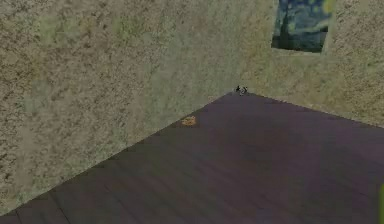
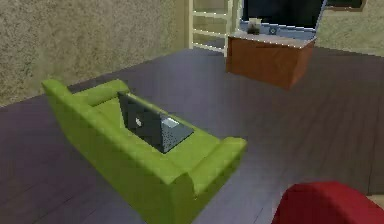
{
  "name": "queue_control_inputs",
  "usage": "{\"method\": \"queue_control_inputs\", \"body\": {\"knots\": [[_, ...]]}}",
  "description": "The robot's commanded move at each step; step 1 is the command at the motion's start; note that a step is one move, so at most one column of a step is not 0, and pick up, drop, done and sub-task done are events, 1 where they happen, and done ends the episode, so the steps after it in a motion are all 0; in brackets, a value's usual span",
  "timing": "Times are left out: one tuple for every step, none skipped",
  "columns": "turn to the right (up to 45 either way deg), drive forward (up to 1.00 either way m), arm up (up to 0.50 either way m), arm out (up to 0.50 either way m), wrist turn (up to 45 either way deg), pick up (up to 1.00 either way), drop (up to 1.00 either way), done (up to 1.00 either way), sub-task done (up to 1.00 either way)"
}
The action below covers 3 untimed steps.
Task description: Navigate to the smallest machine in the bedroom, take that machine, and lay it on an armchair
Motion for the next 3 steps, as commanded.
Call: {"method": "queue_control_inputs", "body": {"knots": [[-45.0,0.00,0.00,0.00,0.0,0.00,0.00,0.00,0.00],[-39.0,0.00,0.00,0.00,0.0,0.00,0.00,0.00,0.00],[0.0,0.35,0.00,0.00,0.0,0.00,0.00,0.00,0.00]]}}
